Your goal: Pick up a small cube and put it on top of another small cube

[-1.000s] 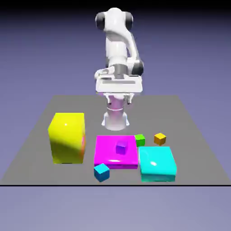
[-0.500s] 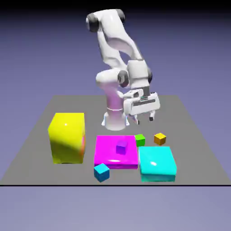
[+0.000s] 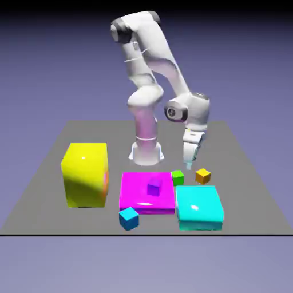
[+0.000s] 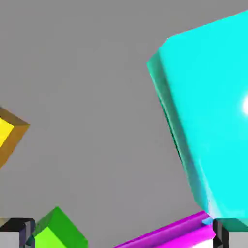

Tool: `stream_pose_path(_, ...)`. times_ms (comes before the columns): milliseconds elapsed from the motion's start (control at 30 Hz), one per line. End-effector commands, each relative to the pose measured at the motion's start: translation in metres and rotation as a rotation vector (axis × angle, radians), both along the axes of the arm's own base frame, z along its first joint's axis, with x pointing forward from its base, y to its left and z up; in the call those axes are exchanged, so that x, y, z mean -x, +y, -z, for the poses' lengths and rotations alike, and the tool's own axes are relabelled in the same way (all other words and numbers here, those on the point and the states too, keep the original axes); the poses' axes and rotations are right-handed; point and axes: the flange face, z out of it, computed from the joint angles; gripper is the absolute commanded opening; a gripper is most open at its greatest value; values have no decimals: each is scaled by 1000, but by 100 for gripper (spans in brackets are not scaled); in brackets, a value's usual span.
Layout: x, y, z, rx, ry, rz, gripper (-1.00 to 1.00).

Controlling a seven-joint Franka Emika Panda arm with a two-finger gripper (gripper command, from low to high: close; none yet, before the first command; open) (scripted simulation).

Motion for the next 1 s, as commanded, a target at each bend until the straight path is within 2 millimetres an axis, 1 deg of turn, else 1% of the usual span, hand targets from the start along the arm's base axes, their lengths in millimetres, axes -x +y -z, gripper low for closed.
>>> stream_pose_path(0,6,2,5,25,10,-36,0)
stream_pose_path(233,44,9,38,211,57,-290,0)
stream_pose_path(467,75,6,62,406,69,-537,0)
stream_pose_path(500,75,6,62,406,69,-537,0)
stream_pose_path(600,72,4,76,406,63,-535,0)
stream_pose_path(733,69,-3,97,407,62,-535,0)
stream_pose_path(900,68,-16,126,406,70,-537,0)
stream_pose_path(933,68,-16,126,406,70,-537,-100)
stream_pose_path(967,68,-16,126,406,70,-537,-100)
